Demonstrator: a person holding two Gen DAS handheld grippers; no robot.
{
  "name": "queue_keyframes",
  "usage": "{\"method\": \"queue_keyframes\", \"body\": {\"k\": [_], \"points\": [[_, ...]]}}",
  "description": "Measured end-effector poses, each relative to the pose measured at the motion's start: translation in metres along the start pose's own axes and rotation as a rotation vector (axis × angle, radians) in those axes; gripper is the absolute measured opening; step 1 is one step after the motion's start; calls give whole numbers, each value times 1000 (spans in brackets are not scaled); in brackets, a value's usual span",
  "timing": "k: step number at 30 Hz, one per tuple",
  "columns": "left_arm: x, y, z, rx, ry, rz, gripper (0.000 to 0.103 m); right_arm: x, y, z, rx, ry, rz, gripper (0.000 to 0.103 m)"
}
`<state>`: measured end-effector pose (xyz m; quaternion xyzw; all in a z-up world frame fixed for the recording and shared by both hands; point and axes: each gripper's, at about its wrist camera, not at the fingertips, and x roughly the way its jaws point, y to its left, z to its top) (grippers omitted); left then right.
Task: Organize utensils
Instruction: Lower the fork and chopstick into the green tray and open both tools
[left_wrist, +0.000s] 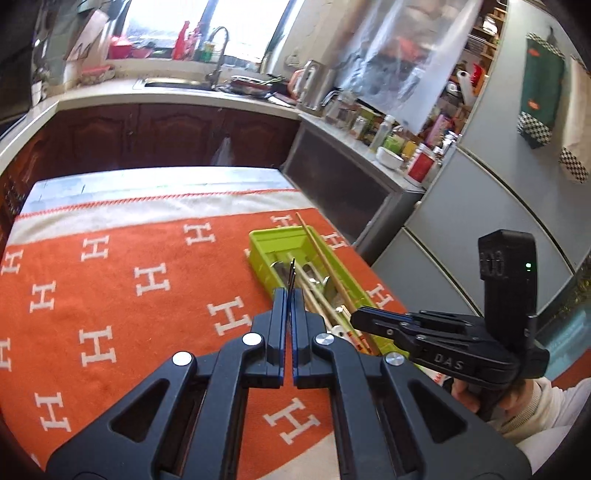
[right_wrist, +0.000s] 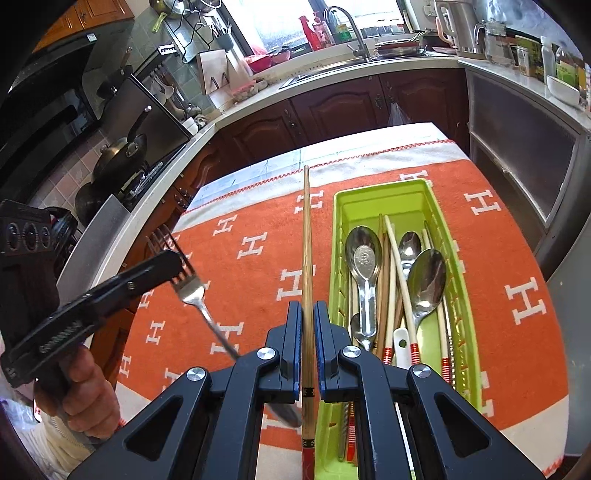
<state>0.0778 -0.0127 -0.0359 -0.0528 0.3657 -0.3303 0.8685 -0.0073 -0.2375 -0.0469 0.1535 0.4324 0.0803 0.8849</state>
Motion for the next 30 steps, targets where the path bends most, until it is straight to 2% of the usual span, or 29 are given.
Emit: {"method": "queue_keyframes", "body": {"k": [5,12,20,30], "points": [[3,-29,11,53,56,-17,0,-30,-20,-3,29,-36,-23,6],[48,-61,22,135,180,-9,0,-41,-63,-10,88,-29,-54,6],[125,-69,21,177,355,52,0,-7,-86,-2,109,5,-54,6],[158,-64,20,129,388,137,1,45,-104,23,117,86,-74,9]]}}
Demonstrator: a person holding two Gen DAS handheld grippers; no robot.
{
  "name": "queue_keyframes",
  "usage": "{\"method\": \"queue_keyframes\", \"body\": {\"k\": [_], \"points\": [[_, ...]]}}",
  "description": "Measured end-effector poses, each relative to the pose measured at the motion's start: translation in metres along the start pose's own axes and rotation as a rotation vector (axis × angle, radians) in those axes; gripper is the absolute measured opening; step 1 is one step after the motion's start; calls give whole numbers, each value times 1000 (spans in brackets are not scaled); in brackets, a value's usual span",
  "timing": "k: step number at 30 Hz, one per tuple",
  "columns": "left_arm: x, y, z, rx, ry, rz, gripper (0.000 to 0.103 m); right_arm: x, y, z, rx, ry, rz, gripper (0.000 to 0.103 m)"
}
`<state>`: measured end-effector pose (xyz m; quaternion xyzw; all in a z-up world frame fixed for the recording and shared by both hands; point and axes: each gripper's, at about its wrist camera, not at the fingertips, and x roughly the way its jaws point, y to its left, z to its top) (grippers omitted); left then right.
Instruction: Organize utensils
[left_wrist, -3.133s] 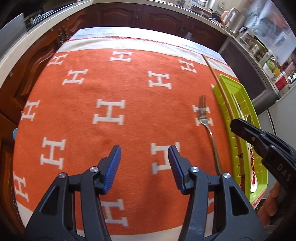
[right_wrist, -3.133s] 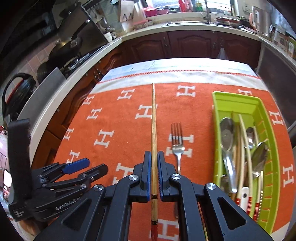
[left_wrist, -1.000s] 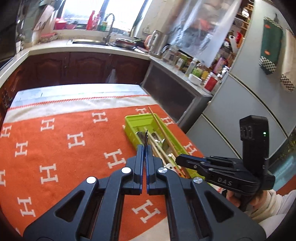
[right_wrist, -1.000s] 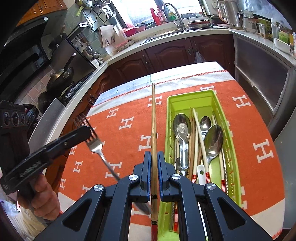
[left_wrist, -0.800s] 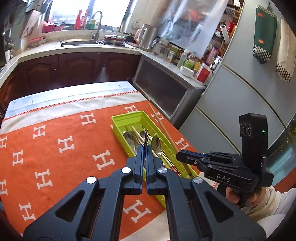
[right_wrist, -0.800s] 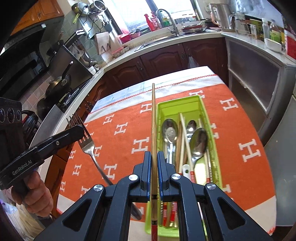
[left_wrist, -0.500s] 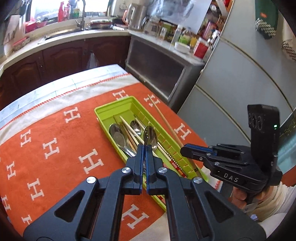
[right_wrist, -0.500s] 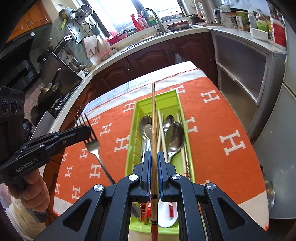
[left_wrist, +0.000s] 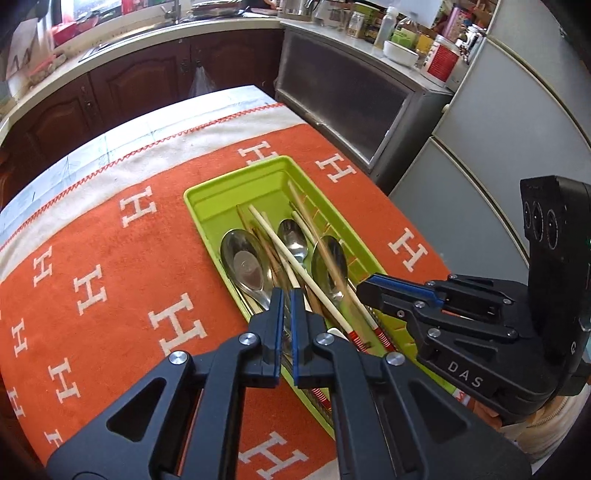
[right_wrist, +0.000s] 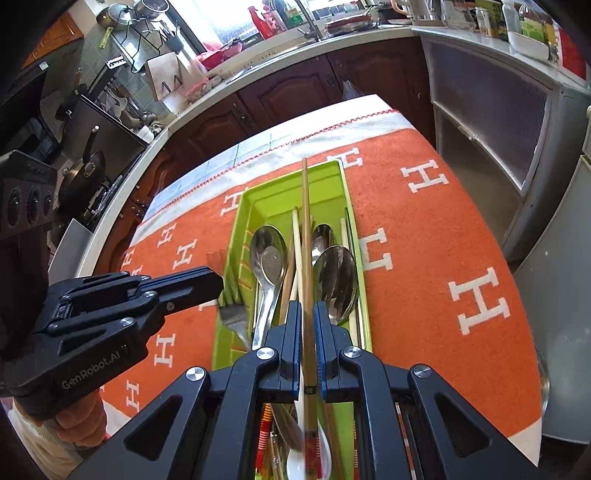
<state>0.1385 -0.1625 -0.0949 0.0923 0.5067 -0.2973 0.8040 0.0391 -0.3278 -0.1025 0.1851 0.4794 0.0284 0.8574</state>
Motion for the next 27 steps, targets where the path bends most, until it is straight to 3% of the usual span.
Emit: {"method": "queue_keyframes", "body": {"k": [3,6,7,19,27], "points": [[1,2,-1,-16,9,12,10,9,-3,6,8,2,-2,24],[-5,-2,-4,-6,-28,65,46,12,-6,11,20,-13,-3,43],[-8,-2,-5,-6,-43,76,52,13,-7,13,24,-14,-1,43],[-30,-1,-21,-29,-70,129,60,6,3,10,-8,-18,-19,59],[-44,7,-41,-71,-70,157,63,-6,9,0,-36,-16,-45,64]]}}
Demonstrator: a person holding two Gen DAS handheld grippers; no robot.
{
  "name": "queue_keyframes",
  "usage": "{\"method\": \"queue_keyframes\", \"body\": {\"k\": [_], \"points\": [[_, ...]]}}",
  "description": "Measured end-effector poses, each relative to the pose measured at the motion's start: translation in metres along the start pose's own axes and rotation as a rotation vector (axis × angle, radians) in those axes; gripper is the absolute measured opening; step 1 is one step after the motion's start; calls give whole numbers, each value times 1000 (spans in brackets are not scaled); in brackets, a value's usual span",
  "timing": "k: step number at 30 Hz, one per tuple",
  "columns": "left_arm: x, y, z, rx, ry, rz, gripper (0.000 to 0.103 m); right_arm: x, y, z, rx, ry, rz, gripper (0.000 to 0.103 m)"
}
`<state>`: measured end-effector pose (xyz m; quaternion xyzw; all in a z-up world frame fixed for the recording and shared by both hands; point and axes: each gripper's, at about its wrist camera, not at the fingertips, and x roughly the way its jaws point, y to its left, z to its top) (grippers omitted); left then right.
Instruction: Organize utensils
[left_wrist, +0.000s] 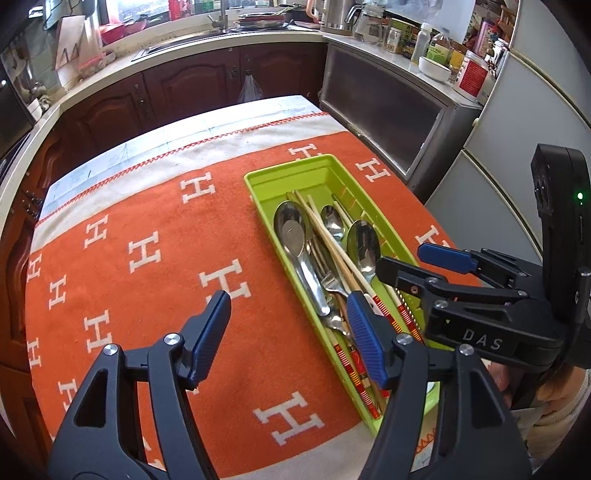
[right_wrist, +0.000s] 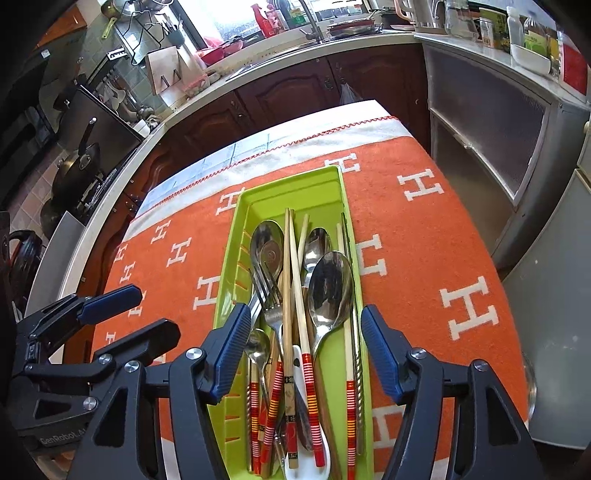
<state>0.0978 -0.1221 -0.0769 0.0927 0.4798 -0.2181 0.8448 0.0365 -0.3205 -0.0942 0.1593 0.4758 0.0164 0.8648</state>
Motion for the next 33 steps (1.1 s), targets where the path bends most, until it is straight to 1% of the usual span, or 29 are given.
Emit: {"method": "queue_keyframes", "body": {"k": [5,8,10,12,14,16,18,20,23,25,27,29,33], "points": [[-9,8,-13,-27,7,10,66,-8,4,-7,-11,1,-3,65],[-14,12,-19,-44,11,12,71,-13,8,-12,-23,2,-10,67],[-19,15,-24,-56,12,20,75,-18,12,-16,-30,0,-15,70],[-22,17,-28,-68,15,33,77,-22,15,-19,-34,0,-22,73],[-28,22,-33,-90,20,44,78,-28,20,-23,-39,-6,-30,78],[-32,27,-37,-107,26,54,80,-34,26,-26,-44,-11,-36,86],[-40,34,-43,-132,23,71,80,-40,31,-28,-53,-16,-39,88],[-49,42,-49,-157,15,103,80,-48,40,-32,-71,-22,-46,89],[-65,56,-59,-202,4,173,81,-59,57,-36,-95,-24,-39,92],[-80,66,-65,-236,-20,219,81,-66,70,-38,-113,-27,-38,94],[-93,75,-70,-260,-37,246,81,-73,86,-38,-135,-34,-39,95],[-108,83,-74,-288,-54,290,81,-83,102,-38,-152,-42,-39,96],[-132,95,-79,-320,-81,347,82,-106,131,-33,-174,-66,-17,97]]}}
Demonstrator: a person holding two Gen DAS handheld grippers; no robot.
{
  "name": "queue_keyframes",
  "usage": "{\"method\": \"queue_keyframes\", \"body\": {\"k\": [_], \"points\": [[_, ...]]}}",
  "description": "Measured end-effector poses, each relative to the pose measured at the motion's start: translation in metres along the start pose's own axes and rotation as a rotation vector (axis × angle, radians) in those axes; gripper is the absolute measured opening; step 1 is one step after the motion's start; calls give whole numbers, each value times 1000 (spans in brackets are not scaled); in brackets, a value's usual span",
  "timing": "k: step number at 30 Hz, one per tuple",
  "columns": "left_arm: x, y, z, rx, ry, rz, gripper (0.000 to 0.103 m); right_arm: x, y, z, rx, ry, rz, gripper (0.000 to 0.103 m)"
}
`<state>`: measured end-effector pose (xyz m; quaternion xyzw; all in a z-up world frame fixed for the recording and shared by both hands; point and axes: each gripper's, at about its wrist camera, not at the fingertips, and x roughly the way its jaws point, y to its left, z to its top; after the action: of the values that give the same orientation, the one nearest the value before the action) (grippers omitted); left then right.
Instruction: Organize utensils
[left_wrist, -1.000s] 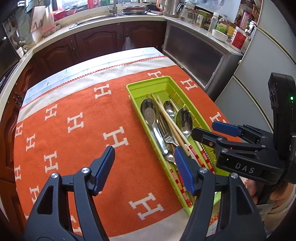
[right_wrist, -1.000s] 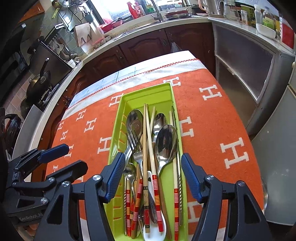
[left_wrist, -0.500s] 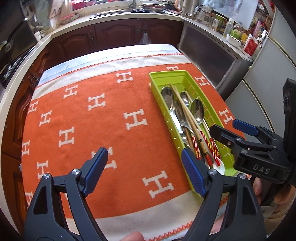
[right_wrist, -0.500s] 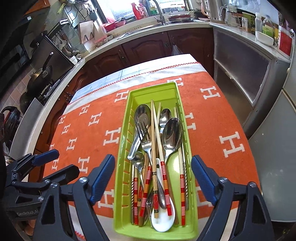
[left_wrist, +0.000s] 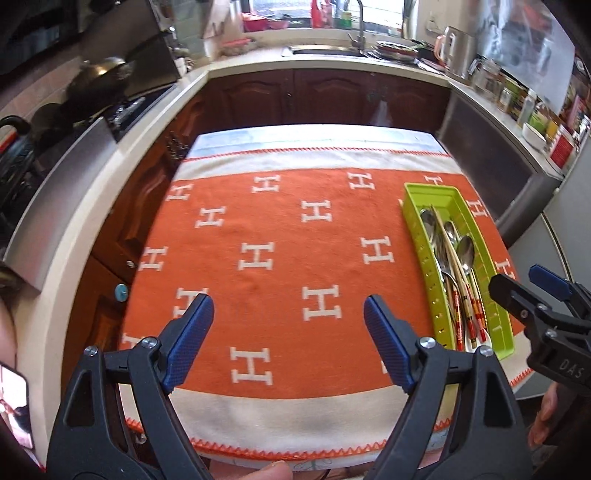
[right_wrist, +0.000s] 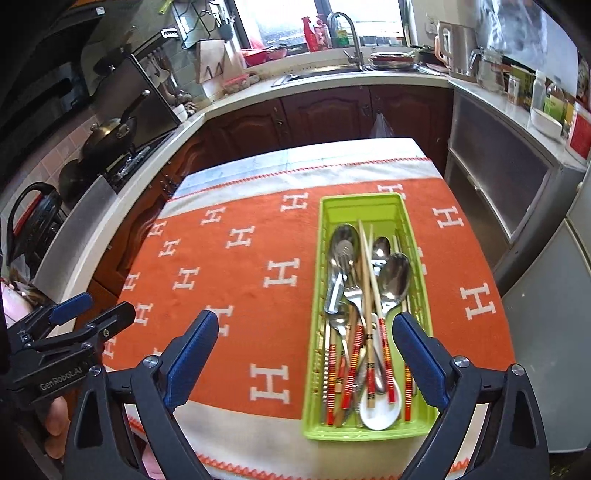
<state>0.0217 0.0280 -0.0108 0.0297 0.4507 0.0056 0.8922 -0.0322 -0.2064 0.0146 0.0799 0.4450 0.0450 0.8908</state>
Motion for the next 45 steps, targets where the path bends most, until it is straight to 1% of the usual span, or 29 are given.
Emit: {"method": "queue_keyframes", "body": {"k": [5,8,12,15,21,32,45], "points": [[-31,12,0,-15,-77,47,82,-28,26,15,0,-35,18,99],[-46,13,0,-15,-114,61,82,-43,40,19,-8,-60,30,100],[-58,18,-1,-31,-133,77,83,-58,57,17,-50,-95,-6,101],[-59,22,0,-49,-126,70,83,-65,67,15,-72,-96,-16,101],[-54,26,0,-61,-107,65,83,-63,75,14,-97,-102,-23,101],[-47,24,-1,-59,-99,63,83,-49,75,16,-113,-84,-18,101],[-37,25,-3,-62,-78,63,83,-40,69,17,-96,-76,-19,101]]}}
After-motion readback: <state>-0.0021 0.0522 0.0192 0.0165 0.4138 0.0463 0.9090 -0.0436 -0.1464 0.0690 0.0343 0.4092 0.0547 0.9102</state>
